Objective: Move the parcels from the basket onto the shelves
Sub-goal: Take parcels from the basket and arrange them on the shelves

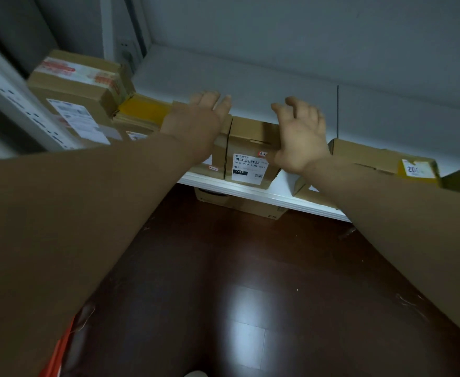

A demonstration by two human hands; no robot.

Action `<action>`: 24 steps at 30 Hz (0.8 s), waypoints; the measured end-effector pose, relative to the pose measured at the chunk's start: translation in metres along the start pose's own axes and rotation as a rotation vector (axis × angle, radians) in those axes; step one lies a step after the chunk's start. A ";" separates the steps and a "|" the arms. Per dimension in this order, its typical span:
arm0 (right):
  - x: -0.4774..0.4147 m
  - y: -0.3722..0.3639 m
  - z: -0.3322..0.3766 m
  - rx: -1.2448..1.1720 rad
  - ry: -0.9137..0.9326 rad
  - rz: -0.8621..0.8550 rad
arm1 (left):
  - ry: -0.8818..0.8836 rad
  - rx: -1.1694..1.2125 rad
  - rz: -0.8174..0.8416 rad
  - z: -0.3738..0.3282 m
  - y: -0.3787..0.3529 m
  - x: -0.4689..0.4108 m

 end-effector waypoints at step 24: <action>0.103 -0.010 0.473 -0.370 0.888 0.342 | 1.183 0.512 0.242 0.331 -0.017 0.455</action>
Point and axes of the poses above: each hand's wrist, its own x-axis away from the middle knuckle, its own y-axis out of the back of the hand, z = x × y, the point moved 3 cm from there along -x, towards the middle knuckle, and after that the axes turned 15 degrees about y, right-handed, at the moved point
